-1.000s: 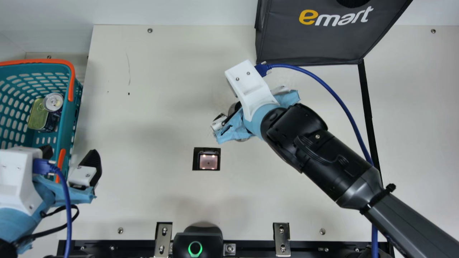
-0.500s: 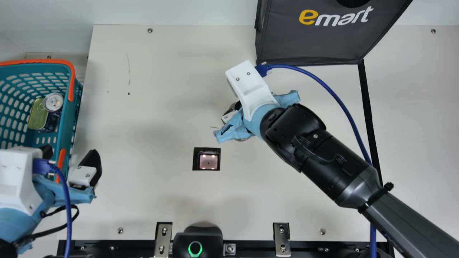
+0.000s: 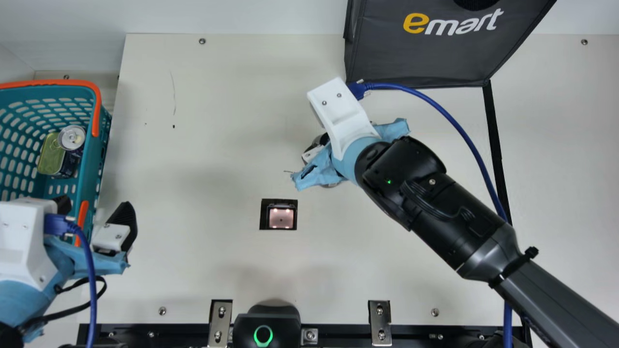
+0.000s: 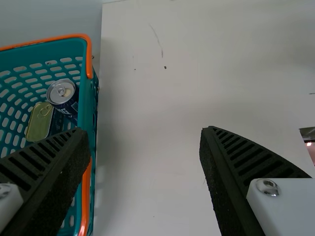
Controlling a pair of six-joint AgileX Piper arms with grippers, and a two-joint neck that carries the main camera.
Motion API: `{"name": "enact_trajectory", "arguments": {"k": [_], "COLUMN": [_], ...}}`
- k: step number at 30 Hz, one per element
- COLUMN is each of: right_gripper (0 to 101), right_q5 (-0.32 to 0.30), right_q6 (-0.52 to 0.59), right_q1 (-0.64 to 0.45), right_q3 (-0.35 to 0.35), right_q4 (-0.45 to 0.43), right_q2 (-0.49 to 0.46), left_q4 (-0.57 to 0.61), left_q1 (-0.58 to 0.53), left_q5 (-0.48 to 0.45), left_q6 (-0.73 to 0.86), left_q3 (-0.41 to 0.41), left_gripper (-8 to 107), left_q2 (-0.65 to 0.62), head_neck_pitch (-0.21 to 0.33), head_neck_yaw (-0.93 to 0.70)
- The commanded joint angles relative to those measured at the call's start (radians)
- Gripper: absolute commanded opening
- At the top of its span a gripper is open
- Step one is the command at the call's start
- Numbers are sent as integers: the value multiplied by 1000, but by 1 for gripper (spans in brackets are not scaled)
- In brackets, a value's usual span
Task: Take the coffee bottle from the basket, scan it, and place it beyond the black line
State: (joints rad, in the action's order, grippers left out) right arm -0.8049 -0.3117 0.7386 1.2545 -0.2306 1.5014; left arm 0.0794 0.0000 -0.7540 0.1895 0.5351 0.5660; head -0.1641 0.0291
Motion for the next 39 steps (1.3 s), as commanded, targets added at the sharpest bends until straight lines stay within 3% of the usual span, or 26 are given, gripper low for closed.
{"name": "enact_trajectory", "arguments": {"k": [1, 4, 19, 39], "right_gripper": [0, 0, 0, 0], "right_q5": [-1, -5, -22, -38], "right_q6": [2, 6, 17, 10], "right_q1": [-2, -6, -14, -79], "right_q3": [3, 7, 28, 36], "right_q4": [1, 0, -2, -14], "right_q2": [-3, -7, -19, -39], "left_q4": [0, 0, 0, 0], "left_q1": [0, 0, 0, 0], "left_q5": [0, 0, 0, 0], "left_q6": [0, 0, 0, 0], "left_q3": [0, 0, 0, 0], "left_gripper": [90, 90, 90, 90], "left_q2": [0, 0, 0, 0], "head_neck_pitch": [26, 26, 26, 26], "head_neck_yaw": [-2, -2, 347, 347]}}
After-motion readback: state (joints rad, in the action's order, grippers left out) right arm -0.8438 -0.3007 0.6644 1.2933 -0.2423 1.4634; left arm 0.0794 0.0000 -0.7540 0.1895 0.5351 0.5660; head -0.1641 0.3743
